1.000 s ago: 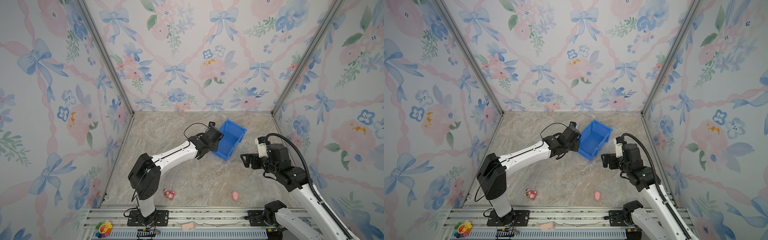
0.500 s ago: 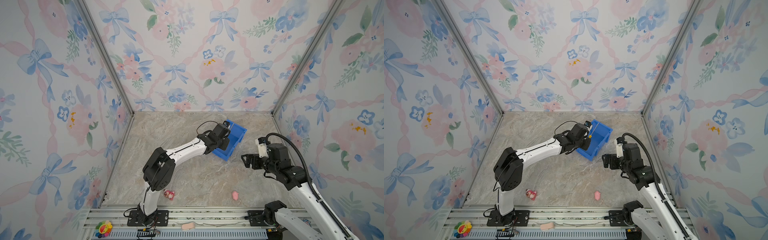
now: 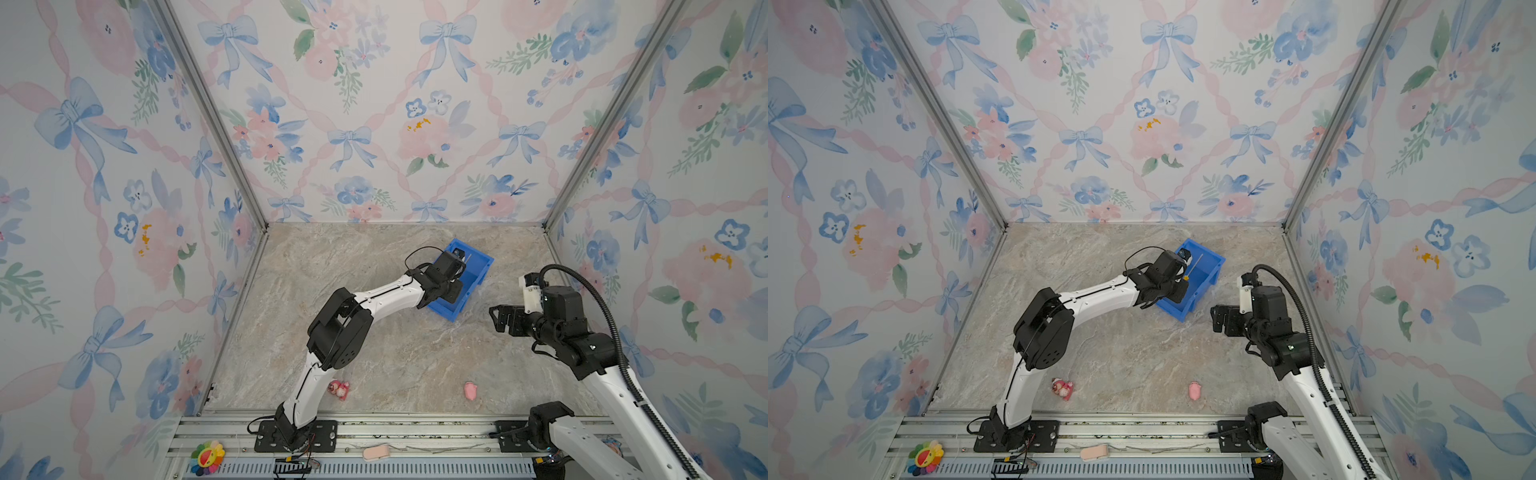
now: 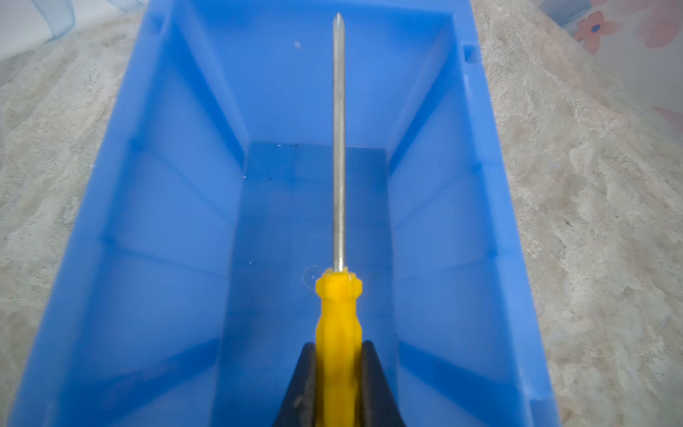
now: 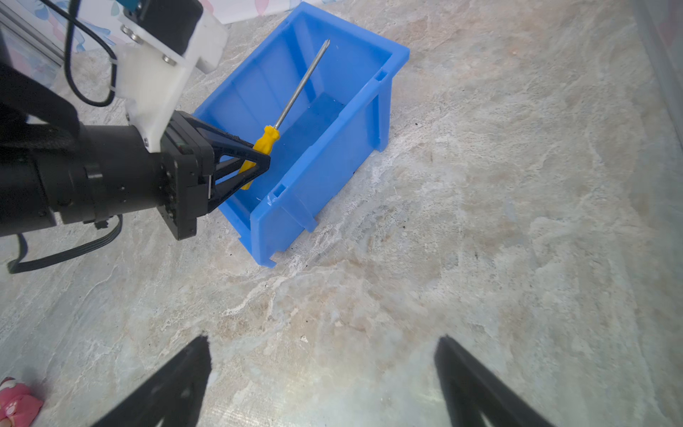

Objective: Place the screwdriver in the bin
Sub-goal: 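Lower the screwdriver into the blue bin and open the left gripper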

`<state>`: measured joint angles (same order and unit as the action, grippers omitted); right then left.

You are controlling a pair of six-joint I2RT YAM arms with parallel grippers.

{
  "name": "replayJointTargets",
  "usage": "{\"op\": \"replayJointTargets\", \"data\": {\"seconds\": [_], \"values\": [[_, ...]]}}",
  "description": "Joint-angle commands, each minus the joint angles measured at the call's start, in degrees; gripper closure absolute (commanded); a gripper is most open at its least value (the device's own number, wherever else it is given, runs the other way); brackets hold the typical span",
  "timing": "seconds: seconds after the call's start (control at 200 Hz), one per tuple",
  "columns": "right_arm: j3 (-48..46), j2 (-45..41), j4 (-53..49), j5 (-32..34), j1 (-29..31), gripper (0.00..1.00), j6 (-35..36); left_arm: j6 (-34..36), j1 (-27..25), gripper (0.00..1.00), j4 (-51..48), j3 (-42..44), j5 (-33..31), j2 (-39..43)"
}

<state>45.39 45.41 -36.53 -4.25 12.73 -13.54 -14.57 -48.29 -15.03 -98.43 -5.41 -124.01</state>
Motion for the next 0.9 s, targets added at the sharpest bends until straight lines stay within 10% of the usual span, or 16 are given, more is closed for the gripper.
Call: {"op": "replayJointTargets", "data": {"seconds": [0.0, 0.895], "values": [[1.83, 0.17, -1.28, 0.69, -0.48, 0.03, -0.39, -0.13, 0.74, 1.0, 0.0, -0.35, 1.04, -1.31], [1.9, -0.45, -1.0, 4.68, -0.61, 0.03, 0.09, -2.57, 0.26, 1.0, -0.35, 0.85, -3.16, -6.93]]}}
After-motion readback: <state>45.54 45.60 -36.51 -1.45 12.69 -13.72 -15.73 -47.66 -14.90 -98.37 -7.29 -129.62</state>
